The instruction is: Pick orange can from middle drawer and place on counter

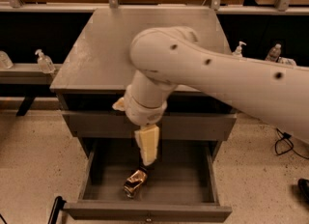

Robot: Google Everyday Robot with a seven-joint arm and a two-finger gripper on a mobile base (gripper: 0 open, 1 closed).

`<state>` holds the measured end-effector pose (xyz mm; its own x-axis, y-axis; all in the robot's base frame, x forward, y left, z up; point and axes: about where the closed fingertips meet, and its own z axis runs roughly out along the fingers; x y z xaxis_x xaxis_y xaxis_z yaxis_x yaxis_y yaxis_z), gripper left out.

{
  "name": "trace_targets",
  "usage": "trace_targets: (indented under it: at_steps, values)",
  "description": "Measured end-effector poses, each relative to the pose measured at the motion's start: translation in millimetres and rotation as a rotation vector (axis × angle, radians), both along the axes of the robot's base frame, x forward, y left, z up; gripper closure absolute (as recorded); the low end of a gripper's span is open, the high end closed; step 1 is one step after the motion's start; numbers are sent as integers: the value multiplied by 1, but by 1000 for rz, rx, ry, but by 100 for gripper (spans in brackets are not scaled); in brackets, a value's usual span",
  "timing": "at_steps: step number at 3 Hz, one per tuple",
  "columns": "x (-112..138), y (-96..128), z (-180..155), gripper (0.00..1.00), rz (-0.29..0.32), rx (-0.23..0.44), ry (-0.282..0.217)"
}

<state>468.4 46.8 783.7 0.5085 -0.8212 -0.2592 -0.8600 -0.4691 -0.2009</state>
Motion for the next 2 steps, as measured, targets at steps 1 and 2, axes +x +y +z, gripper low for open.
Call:
trace_targets:
  at_steps: [1,2]
  values:
    - [38,68,-47,0,178,-35,-108]
    - [35,63,-42,0,170,-39,-107]
